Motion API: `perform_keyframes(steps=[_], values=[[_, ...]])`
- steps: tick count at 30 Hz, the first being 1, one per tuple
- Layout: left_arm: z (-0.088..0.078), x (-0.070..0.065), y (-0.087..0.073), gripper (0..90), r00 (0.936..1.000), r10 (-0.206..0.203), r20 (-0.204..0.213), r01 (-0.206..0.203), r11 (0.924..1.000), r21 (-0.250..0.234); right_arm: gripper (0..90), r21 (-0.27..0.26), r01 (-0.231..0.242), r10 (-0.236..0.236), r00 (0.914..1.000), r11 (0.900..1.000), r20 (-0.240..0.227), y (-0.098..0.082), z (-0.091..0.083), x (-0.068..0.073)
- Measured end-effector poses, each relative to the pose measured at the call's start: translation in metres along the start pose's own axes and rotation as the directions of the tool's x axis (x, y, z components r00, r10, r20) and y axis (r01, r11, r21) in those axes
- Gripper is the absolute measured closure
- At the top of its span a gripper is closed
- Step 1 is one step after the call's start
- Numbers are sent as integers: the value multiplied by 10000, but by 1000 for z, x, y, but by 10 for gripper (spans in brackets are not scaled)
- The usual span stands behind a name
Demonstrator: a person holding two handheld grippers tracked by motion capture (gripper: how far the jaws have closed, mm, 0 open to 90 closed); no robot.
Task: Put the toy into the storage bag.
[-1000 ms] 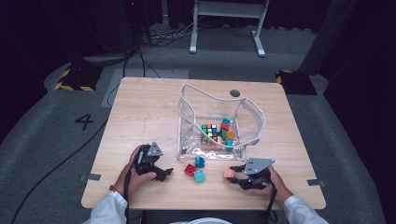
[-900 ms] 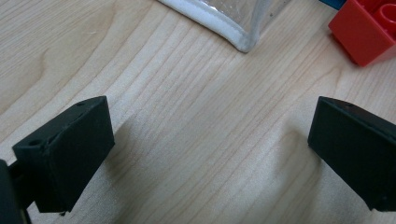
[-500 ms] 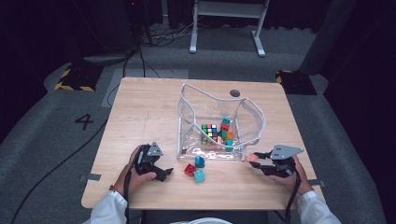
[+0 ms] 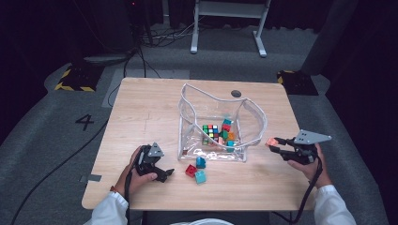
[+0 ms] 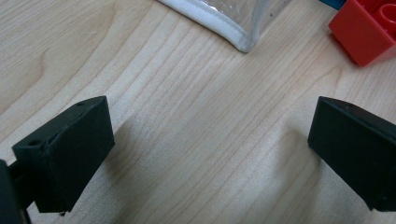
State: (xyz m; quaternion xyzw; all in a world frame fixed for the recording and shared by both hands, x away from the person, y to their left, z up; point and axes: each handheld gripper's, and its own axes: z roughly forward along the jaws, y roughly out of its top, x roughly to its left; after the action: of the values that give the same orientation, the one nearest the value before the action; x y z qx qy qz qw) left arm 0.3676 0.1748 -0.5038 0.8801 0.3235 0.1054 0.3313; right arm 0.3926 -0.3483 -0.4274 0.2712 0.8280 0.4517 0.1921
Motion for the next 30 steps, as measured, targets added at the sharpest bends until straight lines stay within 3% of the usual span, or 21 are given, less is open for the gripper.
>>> perform_keyframes(steps=[1, 6, 7, 9, 13, 16, 17, 18, 24, 25, 27, 30], values=[[0, 0, 0, 4, 10000, 3, -2, -3, 10000, 2, 590, -292, -59, 63, 9999, 9996, 122, 10, -7, -9], [0, 0, 0, 4, 10000, 3, 0, -3, 10000, 0, 590, -528, -57, 77, 9993, 9986, 375, 30, -17, -23], [0, 0, 0, 4, 10000, 1, 1, -1, 10000, -2, 590, -802, -85, 122, 9989, 9967, 461, 43, -22, -31], [0, 0, 0, 4, 10000, 1, 2, -1, 10000, 0, 590, -892, -141, 177, 9991, 9959, 390, 48, -24, -33], [0, 0, 0, 4, 10000, -1, 1, 1, 10000, -2, 590, -1065, 44, -6, 9994, 9943, 359, 74, -27, -41], [0, 0, 0, 4, 10000, -2, 1, 2, 10000, -4, 590, -1206, -2, 13, 10000, 9927, 88, 92, -25, -46], [0, 0, 0, 4, 10000, 4, 1, -4, 10000, -1, 590, -1180, 14, -9, 10000, 9930, 40, 97, -23, -46], [0, 0, 0, 4, 10000, 1, 2, -1, 10000, -1, 590, -1040, 313, -303, 9995, 9941, 113, 106, -19, -48], [0, 0, 0, 4, 10000, -1, 1, 1, 10000, -2, 590, -948, 550, -552, 9985, 9940, 7, 122, -10, -47], [0, 0, 0, 4, 10000, 1, 2, -1, 10000, -1, 590, -1034, 505, -551, 9976, 9934, -420, 128, -6, -44], [0, 0, 0, 4, 10000, -1, 1, 1, 10000, -3, 590, -1069, 753, -829, 9942, 9914, -680, 132, -2, -43], [0, 0, 0, 4, 10000, 1, 2, -1, 10000, -1, 590, -1005, 742, -836, 9921, 9922, -932, 136, 5, -41]])
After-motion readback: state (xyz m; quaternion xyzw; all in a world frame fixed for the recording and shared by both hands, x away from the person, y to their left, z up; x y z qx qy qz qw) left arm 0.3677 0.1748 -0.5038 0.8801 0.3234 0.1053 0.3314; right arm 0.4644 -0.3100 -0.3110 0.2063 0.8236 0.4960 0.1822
